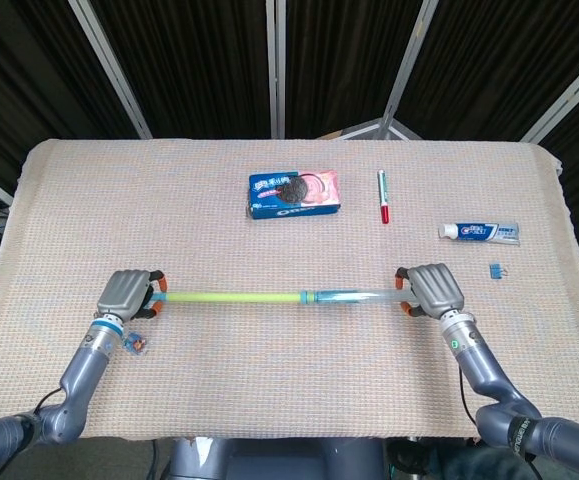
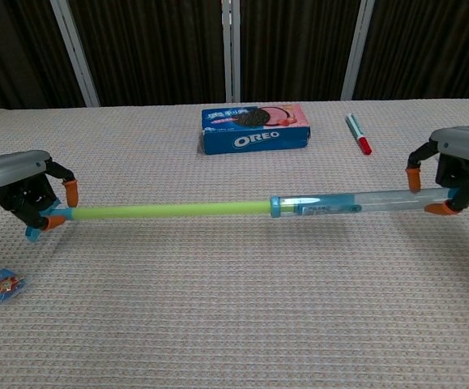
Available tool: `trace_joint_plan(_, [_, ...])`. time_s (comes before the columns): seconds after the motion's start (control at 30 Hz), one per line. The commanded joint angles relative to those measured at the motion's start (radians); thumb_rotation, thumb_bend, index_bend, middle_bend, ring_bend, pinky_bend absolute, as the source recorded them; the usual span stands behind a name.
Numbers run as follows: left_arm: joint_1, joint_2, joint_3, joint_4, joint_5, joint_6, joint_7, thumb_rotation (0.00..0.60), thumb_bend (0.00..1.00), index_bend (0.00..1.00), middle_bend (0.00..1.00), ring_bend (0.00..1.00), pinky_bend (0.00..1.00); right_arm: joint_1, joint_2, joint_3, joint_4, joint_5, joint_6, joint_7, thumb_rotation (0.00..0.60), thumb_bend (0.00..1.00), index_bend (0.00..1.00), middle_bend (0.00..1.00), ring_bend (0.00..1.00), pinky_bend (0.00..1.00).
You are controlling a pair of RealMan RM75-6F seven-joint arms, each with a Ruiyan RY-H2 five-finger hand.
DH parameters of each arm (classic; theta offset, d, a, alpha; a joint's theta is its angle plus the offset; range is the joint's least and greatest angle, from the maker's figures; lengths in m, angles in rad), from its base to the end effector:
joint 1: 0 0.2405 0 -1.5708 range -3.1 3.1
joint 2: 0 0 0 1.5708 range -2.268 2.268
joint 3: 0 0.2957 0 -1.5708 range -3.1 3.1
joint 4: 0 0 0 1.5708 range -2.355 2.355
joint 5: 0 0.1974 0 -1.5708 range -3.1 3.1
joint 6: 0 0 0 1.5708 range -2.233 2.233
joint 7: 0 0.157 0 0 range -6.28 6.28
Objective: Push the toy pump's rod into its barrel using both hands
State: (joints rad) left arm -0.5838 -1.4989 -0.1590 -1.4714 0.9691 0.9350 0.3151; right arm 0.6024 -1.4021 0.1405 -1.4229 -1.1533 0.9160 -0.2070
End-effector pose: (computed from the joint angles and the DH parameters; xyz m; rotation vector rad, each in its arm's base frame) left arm -0.2637 0.3510 0.0075 -1.6680 -1.2016 -0.7376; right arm -0.2660 -0.3677 0.0459 1.7584 -1.0235 0.7639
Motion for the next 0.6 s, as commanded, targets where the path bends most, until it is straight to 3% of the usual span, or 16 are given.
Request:
trace_joint_plan(0.03, [-0.013, 0.001, -0.008, -0.013, -0.012, 0.001, 0.013, 0.6, 0.47, 0.68, 0.88, 0.86, 1.0, 0.004, 0.008, 0.009, -0.033, 0.018, 0.006, -0.022, 0.6, 0.39, 0.66, 0.99, 1.0, 1.0])
trace_joint_plan(0.6, [-0.07, -0.053, -0.026, -0.03, -0.063, 0.007, 0.042, 0.6, 0.47, 0.7, 0.88, 0.86, 1.0, 0.049, 0.002, 0.028, -0.117, 0.096, 0.006, -0.119, 0.6, 0.39, 0.66, 0.99, 1.0, 1.0])
